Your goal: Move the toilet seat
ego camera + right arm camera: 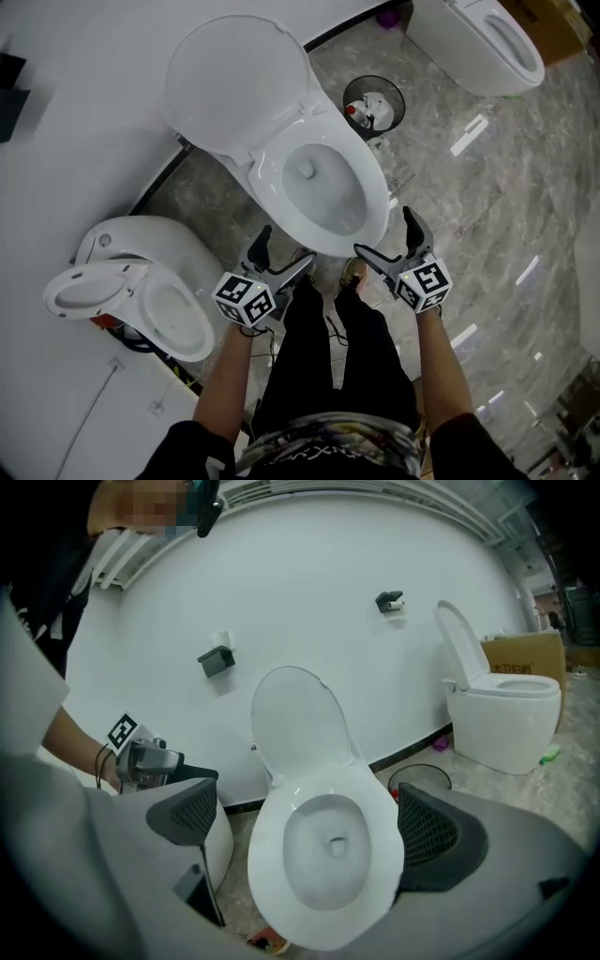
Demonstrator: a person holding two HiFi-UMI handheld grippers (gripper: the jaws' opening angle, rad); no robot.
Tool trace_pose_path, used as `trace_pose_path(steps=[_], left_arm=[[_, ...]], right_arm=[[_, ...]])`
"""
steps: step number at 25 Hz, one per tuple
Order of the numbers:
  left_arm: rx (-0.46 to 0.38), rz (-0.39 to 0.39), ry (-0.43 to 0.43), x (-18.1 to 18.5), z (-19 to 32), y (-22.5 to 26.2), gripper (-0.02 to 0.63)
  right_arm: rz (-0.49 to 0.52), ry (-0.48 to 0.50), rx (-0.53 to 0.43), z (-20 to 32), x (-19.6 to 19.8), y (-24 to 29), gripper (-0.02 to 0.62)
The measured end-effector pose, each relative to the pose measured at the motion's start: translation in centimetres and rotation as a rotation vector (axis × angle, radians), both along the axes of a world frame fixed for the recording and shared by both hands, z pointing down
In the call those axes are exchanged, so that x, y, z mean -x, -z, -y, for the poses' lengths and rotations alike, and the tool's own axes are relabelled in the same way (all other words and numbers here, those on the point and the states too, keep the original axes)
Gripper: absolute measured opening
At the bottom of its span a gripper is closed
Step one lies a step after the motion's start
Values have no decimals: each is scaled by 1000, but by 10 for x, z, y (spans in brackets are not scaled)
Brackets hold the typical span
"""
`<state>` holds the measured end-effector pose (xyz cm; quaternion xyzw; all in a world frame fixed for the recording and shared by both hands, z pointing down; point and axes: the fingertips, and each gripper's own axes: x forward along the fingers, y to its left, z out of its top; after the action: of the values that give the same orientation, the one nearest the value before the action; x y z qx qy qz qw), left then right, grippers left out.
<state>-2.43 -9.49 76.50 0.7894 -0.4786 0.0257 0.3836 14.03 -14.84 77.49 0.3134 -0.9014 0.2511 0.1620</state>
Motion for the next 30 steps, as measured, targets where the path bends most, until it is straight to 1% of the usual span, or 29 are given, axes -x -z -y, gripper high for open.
trace_pose_path(steps=[4, 5, 6, 9, 11, 14, 17, 18, 21, 23, 25, 27, 28, 30], left_arm=[[66, -38, 24, 0, -11, -44, 525], [83, -63, 40, 1, -13, -54, 525], [103, -105, 71, 3, -14, -63, 525], [161, -293, 228, 16, -16, -91, 525], [192, -377, 310, 22, -19, -112, 525], [237, -451, 369, 20, -28, -142, 525], [304, -494, 419, 18, -42, -167, 525], [312, -509, 428, 15, -44, -172, 525], [302, -559, 433, 6, -43, -184, 525], [310, -579, 440, 2, -45, -192, 525], [328, -582, 443, -1, -47, -199, 525], [366, -565, 446, -4, -53, -208, 523], [369, -577, 444, -7, -52, -209, 523], [354, -636, 436, -16, -47, -206, 523]], right_arm=[[-19, -25, 58, -3, -6, -47, 584], [-20, -33, 73, -4, -8, -58, 584], [-15, -45, 92, -4, -10, -68, 584], [36, -98, 163, -5, -17, -95, 584], [76, -139, 217, -7, -22, -114, 584], [128, -208, 304, -14, -32, -141, 584], [174, -283, 379, -22, -41, -165, 584], [181, -303, 398, -23, -45, -173, 584], [191, -331, 442, -28, -52, -190, 584], [208, -333, 470, -32, -51, -197, 583], [230, -332, 499, -37, -48, -202, 580], [252, -328, 524, -42, -45, -205, 564], [262, -328, 534, -43, -44, -206, 550], [283, -345, 550, -43, -44, -208, 524]])
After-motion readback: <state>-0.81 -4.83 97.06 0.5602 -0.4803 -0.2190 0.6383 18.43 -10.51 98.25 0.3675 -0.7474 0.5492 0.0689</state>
